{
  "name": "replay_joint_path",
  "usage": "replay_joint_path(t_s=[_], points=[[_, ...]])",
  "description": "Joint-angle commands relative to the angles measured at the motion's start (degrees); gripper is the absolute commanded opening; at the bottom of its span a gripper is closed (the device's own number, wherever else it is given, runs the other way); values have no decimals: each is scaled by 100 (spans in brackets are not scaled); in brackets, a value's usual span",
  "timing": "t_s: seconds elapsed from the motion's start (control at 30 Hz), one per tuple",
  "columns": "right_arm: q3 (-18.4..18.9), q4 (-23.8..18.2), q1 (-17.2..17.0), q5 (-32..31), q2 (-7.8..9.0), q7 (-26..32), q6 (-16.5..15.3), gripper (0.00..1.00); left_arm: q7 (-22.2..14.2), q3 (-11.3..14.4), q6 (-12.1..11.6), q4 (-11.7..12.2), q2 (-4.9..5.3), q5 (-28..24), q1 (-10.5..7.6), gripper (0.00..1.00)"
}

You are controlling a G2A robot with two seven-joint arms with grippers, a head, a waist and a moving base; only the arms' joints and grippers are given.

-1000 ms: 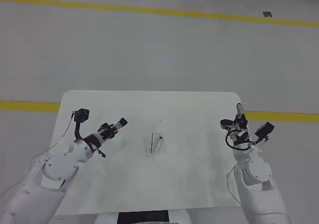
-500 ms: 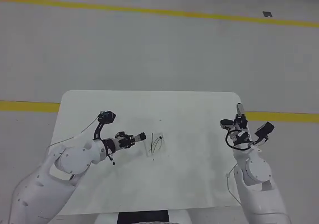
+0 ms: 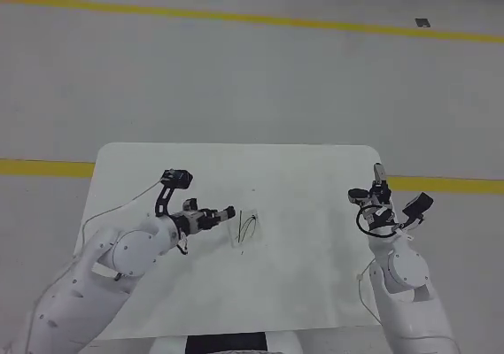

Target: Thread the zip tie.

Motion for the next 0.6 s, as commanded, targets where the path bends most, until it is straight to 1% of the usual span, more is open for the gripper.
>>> replay_joint_path(t_s=[0.0, 0.03, 0.13, 0.17, 0.27, 0.57], points=[[0, 0, 0, 0, 0, 0, 0, 100, -245, 307, 274, -97, -24, 612, -153, 100], [0, 0, 0, 0, 0, 0, 0, 100, -379, 390, 274, -74, -49, 764, -243, 100], [0, 0, 0, 0, 0, 0, 0, 100, -672, 537, 274, -31, -124, 1089, -396, 100], [0, 0, 0, 0, 0, 0, 0, 100, -746, 571, 274, -14, -172, 1104, -443, 100], [0, 0, 0, 0, 0, 0, 0, 100, -905, 616, 274, 123, -272, 1185, -519, 100], [0, 0, 0, 0, 0, 0, 0, 100, -905, 616, 274, 123, -272, 1185, -519, 100]])
